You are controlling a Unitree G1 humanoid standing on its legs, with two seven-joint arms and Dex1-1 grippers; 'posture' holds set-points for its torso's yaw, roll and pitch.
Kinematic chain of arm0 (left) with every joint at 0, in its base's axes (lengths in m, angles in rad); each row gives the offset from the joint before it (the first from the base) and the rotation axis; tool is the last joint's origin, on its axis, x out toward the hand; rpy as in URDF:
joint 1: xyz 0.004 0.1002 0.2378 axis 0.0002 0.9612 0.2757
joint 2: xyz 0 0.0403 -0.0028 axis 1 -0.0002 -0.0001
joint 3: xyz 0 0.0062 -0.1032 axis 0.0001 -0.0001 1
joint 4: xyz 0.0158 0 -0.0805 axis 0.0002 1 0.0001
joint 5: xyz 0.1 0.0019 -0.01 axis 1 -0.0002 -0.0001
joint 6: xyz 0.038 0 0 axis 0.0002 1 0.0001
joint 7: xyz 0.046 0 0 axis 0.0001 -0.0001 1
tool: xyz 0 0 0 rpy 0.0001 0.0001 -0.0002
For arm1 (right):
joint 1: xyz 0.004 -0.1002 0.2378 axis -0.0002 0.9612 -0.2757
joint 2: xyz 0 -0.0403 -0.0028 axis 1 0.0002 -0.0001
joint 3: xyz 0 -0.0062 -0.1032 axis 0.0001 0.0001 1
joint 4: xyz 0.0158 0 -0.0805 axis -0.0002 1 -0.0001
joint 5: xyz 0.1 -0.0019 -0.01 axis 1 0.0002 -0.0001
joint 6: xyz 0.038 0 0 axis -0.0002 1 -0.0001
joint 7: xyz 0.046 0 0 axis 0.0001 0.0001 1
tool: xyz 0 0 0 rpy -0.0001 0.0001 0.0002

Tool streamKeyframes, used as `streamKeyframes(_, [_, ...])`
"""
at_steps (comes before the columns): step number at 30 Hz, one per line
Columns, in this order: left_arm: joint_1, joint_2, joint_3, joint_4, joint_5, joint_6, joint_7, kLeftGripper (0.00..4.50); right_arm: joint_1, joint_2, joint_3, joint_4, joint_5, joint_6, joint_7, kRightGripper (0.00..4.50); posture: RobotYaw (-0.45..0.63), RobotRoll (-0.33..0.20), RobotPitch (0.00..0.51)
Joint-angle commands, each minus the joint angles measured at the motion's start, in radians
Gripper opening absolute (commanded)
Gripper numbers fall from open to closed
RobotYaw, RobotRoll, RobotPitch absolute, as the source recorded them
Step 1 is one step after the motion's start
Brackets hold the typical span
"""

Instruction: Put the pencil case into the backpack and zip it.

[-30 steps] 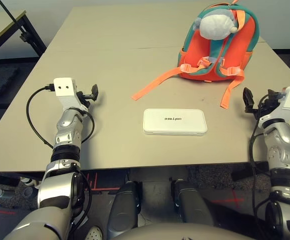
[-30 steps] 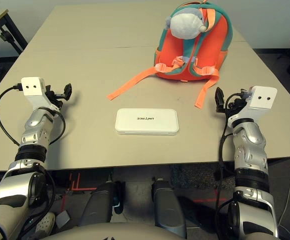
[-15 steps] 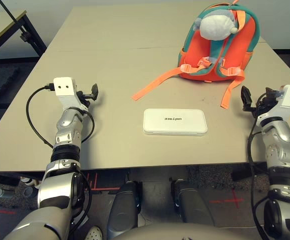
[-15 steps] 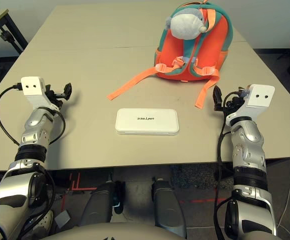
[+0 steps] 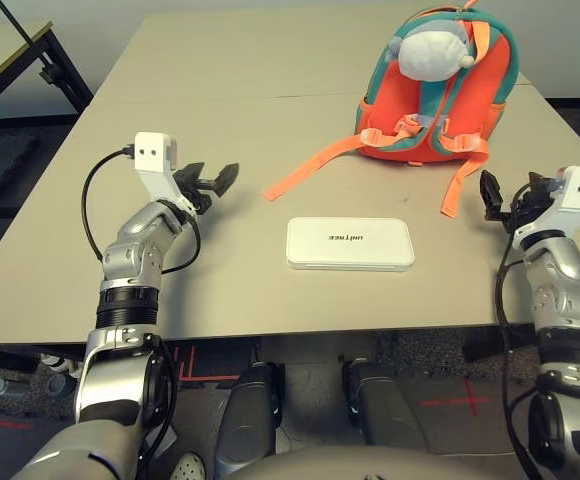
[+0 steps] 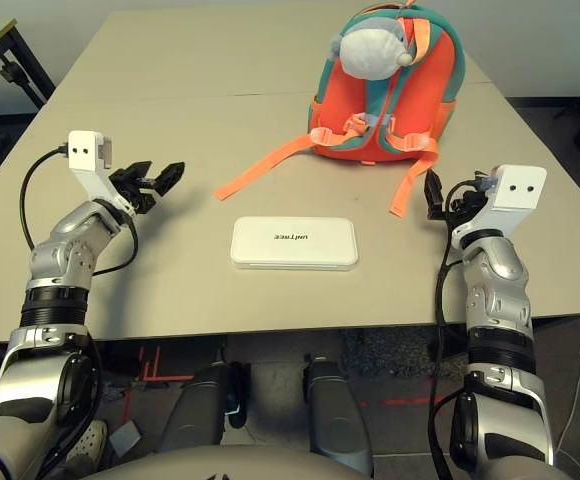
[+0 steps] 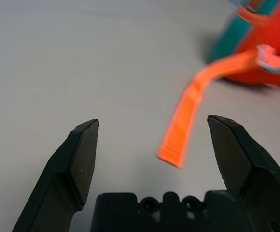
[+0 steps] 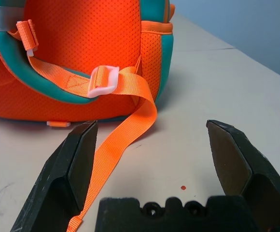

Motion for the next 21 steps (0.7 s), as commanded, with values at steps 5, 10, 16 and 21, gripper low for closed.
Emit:
streamKeyframes(5, [0.026, 0.012, -0.010, -0.116, -0.201, 0.408, -0.062, 4.50, 0.024, -0.003, 0.012, -0.015, -0.019, -0.003, 0.011, 4.46, -0.10, 0.000, 0.132])
streamKeyframes(10, [0.034, -0.004, -0.011, -0.074, -0.258, 0.575, -0.060, 4.50, 0.035, -0.001, 0.022, -0.025, -0.029, 0.001, 0.013, 4.46, -0.10, 0.000, 0.134])
streamKeyframes(16, [0.000, -0.036, 0.035, 0.044, -0.278, 0.710, -0.035, 4.50, 0.041, -0.001, 0.024, -0.031, -0.029, 0.004, 0.011, 4.46, -0.11, 0.000, 0.132])
streamKeyframes(21, [-0.025, -0.052, 0.050, 0.105, -0.257, 0.715, -0.030, 4.50, 0.049, -0.002, 0.027, -0.041, -0.029, 0.011, 0.011, 4.46, -0.12, 0.000, 0.132])
